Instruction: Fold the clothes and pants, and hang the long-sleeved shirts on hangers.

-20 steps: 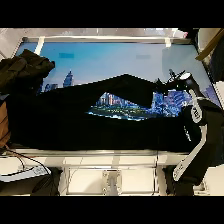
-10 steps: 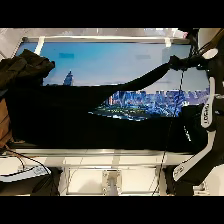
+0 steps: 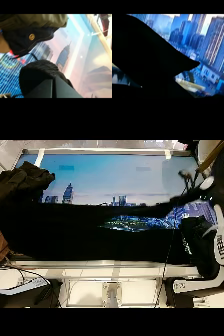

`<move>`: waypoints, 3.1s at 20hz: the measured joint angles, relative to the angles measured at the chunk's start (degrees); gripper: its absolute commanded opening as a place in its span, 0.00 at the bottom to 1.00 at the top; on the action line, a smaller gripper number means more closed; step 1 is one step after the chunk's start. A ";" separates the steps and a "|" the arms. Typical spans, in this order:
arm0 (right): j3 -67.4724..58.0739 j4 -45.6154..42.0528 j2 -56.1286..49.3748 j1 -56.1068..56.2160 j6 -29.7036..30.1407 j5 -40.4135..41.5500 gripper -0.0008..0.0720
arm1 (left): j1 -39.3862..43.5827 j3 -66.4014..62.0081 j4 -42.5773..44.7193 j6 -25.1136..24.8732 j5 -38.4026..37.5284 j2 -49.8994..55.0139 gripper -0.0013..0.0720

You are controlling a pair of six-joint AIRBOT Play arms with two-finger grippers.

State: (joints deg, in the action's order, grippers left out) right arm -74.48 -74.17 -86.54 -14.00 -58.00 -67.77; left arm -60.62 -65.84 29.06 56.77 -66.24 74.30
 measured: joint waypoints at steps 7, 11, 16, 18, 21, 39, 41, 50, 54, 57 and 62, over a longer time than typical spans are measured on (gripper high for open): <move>13.90 -3.56 3.67 0.00 -6.99 -3.10 0.63 | -2.71 0.00 2.19 0.00 -4.26 -0.39 0.03; 9.64 -3.78 3.52 0.00 -12.57 5.16 0.63 | -2.95 0.00 2.49 0.00 -5.01 -0.39 0.03; 5.57 -0.92 -3.15 -1.92 -17.99 9.99 0.63 | -2.99 0.00 2.56 0.00 -5.22 -0.39 0.03; 4.96 2.60 -5.88 -3.34 -18.08 9.75 0.63 | -2.99 0.00 2.58 0.00 -5.25 -0.39 0.03; 4.52 7.74 -9.07 -4.83 -16.09 8.76 0.61 | -2.99 0.00 2.58 0.02 -5.25 -0.39 0.03; -19.63 24.02 -11.04 -5.70 -0.96 7.87 0.02 | -2.99 0.00 -1.70 0.04 -4.74 -0.39 0.03; -21.16 22.05 -11.04 -5.64 1.95 4.94 0.02 | -2.99 0.00 -2.56 0.02 -4.72 -0.39 0.03; 1.22 10.36 -5.29 -11.08 5.86 -3.37 0.02 | -3.04 0.00 -0.09 0.04 -4.98 -0.39 0.03; 7.93 7.91 -1.57 -15.02 4.20 -4.31 0.68 | -3.04 0.00 0.85 0.04 -4.87 -0.39 0.03; 7.15 9.57 -0.72 -16.55 1.49 -5.64 0.68 | -3.04 -0.02 1.11 0.04 -4.81 -0.39 0.03; 3.23 16.17 -1.62 -15.56 -3.54 2.82 0.62 | -3.04 0.00 1.27 0.20 -4.76 -0.39 0.03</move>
State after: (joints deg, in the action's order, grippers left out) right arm -71.24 -58.00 -88.16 -29.56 -61.54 -64.95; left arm -63.66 -65.84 30.33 56.97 -71.00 73.91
